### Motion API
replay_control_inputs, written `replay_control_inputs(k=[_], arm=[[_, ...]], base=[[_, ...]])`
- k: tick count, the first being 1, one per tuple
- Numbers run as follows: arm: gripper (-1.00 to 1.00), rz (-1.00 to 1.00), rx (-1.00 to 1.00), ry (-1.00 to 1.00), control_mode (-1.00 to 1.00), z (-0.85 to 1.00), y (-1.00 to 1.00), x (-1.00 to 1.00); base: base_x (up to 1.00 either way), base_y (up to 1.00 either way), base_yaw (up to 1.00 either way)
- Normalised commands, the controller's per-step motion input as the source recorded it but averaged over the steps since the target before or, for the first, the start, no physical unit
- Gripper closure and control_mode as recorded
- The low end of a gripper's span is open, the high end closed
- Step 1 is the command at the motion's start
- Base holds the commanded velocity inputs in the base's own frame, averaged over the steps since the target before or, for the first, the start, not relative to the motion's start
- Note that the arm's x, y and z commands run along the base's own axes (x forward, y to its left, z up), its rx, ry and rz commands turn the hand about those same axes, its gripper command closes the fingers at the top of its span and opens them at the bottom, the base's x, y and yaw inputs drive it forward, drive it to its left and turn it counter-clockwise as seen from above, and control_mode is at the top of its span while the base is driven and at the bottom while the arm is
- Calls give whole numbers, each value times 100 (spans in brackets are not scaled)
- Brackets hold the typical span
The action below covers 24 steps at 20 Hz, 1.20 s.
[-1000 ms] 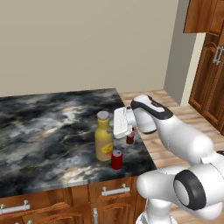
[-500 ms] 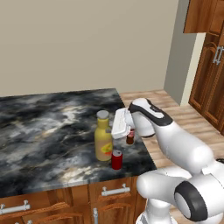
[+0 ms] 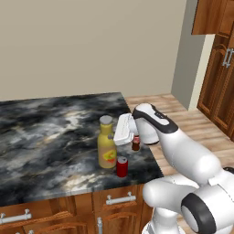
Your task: Pick the juice, can, bottled drink from the counter and place them in the open cabinet.
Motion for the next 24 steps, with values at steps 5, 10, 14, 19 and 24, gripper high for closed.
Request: replay_control_inputs(k=[5, 10, 14, 19, 24], arm=[[-100, 0, 0, 0, -100, 0, 0, 0], [-100, 0, 3, 4, -100, -11, 0, 0], [-100, 0, 5, 10, -100, -19, 0, 0], [-100, 0, 8, 4, -100, -3, 1, 0], [-100, 0, 9, 0, -100, 2, 6, 0]], base=[[0, 0, 0], [0, 0, 0], [0, 0, 0], [0, 0, 0], [0, 0, 0]])
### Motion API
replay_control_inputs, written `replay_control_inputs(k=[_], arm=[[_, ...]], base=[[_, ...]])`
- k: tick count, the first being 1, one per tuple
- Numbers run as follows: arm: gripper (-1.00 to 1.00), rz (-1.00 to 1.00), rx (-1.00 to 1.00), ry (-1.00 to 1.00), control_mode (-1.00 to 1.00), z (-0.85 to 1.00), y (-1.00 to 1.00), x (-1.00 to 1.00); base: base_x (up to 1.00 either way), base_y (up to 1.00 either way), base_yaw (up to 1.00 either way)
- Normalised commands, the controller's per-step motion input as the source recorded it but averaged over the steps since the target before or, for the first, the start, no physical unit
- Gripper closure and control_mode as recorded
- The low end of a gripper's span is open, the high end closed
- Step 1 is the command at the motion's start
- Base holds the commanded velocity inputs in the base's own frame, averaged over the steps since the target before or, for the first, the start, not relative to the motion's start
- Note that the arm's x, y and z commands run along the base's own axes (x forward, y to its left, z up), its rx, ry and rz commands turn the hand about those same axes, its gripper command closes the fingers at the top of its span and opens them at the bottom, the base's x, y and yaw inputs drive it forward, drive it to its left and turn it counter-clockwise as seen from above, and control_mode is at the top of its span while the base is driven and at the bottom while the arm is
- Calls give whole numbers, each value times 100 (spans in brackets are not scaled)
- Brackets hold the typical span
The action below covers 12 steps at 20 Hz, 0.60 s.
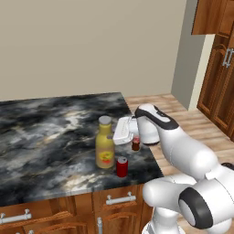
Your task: Pick the juice, can, bottled drink from the counter and place them in the open cabinet.
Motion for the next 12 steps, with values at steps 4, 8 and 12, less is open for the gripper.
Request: replay_control_inputs(k=[4, 8, 12], arm=[[-100, 0, 5, 0, -100, 5, 14, -6], [-100, 0, 1, 0, -100, 0, 25, -9], [-100, 0, 0, 0, -100, 0, 31, -5]], base=[[0, 0, 0], [0, 0, 0], [0, 0, 0]])
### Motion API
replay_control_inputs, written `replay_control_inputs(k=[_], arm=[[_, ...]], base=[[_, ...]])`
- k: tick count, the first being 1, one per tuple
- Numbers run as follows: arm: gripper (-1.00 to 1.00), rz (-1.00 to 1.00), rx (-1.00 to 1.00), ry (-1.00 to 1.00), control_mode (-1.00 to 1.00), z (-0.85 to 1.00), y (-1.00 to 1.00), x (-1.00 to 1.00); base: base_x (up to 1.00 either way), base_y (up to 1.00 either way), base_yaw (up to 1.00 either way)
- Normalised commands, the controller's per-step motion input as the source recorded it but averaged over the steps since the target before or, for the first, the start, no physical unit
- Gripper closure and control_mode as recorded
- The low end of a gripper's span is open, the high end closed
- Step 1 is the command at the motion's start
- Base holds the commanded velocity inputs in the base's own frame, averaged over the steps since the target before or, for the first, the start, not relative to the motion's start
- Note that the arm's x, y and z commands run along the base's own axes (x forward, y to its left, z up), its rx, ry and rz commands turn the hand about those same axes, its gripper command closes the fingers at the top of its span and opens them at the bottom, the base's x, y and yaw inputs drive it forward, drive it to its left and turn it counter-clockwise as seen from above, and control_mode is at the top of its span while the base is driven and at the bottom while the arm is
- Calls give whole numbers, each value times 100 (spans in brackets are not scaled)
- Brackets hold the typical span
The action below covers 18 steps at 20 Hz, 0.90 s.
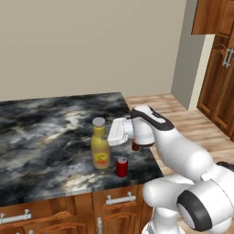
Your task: Pick the juice, can, bottled drink from the counter and place them in the open cabinet.
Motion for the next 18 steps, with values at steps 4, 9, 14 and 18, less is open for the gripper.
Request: replay_control_inputs(k=[4, 9, 14, 18], arm=[[-100, 0, 0, 0, -100, 0, 25, -1], [-100, 0, 0, 1, -100, 0, 12, 0], [100, 0, 0, 4, -100, 0, 15, 0], [100, 1, 0, 0, -100, 0, 6, 0]], base=[[0, 0, 0], [0, 0, 0], [0, 0, 0], [0, 0, 0]])
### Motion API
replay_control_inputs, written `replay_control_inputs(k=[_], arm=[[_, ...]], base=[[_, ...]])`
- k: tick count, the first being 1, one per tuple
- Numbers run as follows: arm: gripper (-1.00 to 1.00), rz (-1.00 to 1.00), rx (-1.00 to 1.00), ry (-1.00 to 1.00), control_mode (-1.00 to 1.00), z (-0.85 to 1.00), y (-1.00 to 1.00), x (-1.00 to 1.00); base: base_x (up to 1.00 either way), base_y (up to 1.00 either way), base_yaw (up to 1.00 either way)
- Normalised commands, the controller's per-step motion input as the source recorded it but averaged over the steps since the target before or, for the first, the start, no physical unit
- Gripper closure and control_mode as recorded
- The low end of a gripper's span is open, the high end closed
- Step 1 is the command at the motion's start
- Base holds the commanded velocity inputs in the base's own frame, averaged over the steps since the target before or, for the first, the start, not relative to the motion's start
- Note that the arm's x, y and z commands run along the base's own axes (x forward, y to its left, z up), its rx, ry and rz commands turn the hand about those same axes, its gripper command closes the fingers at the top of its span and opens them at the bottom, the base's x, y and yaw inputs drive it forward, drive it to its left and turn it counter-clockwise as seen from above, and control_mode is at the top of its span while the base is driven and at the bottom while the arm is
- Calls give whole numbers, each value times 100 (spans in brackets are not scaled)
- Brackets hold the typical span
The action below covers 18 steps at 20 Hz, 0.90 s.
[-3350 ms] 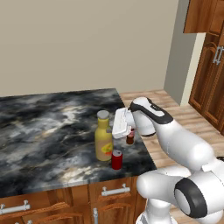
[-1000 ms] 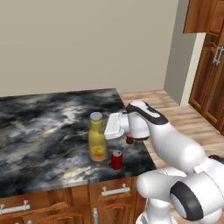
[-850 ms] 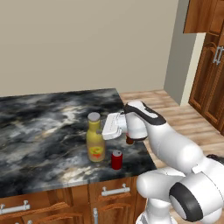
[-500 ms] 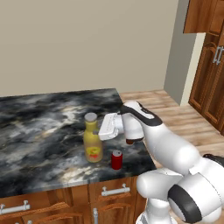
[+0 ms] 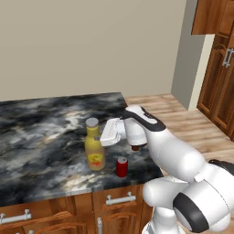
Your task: Pick the juice, can, bottled drink from the counter and place them in the open cabinet.
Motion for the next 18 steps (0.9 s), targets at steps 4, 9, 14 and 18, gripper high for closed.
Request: replay_control_inputs(k=[4, 9, 14, 18], arm=[[100, 1, 0, 0, -100, 0, 7, 0], [100, 2, 0, 0, -100, 0, 2, -4], [100, 6, 1, -1, -100, 30, -6, -13], [100, 4, 7, -3, -100, 64, -10, -22]], base=[[0, 0, 0], [0, 0, 0], [0, 0, 0], [0, 0, 0]])
